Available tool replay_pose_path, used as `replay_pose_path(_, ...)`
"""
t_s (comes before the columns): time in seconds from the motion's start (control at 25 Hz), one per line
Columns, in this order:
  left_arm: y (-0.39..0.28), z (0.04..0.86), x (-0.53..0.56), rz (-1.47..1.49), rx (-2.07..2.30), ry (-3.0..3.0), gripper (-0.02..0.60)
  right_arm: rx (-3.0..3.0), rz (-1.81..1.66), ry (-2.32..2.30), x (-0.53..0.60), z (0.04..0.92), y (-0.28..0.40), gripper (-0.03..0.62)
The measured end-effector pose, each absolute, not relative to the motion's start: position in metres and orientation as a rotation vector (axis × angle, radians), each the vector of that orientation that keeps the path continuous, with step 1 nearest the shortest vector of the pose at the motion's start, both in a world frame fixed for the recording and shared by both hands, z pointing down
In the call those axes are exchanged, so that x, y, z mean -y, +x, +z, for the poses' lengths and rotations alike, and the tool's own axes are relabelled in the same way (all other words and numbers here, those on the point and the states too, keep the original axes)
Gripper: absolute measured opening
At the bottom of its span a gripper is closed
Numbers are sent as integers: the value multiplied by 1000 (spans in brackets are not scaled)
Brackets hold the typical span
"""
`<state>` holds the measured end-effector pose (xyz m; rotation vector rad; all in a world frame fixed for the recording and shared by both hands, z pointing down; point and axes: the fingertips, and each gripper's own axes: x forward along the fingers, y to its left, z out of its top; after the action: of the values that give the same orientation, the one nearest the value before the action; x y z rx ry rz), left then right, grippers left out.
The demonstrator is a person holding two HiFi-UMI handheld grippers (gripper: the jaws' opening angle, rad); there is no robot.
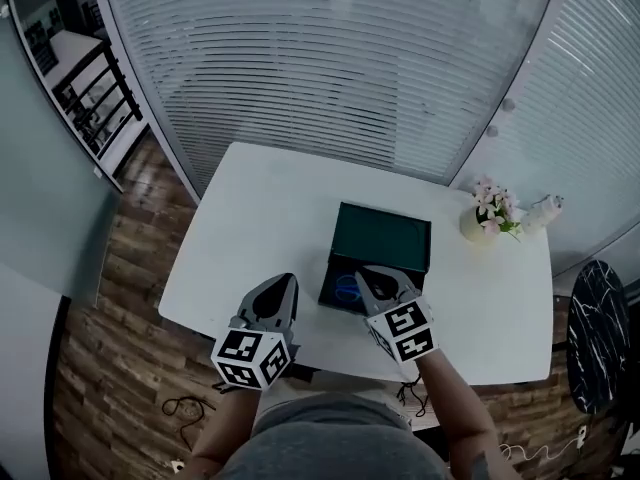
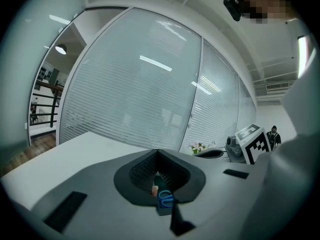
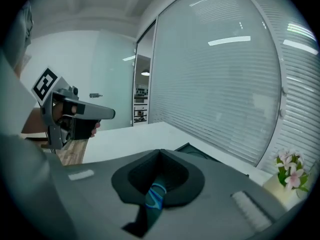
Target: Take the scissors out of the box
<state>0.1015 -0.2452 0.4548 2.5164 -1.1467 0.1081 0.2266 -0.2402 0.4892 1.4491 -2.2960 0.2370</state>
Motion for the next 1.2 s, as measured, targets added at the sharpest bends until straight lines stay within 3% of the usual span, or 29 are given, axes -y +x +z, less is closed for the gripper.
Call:
replay_pose_path(0.88, 70, 473, 239, 130, 1386, 2379, 6, 2167, 282, 738, 254, 602, 203, 12)
replay_pose_path(0.96, 69, 475, 239, 132, 1392, 2370, 6, 2148, 295, 680, 252, 613, 204, 85)
replay_pose_path(1.2, 70, 483, 242, 136, 1402, 2350, 6, 2087, 303, 572, 246, 637, 204, 133)
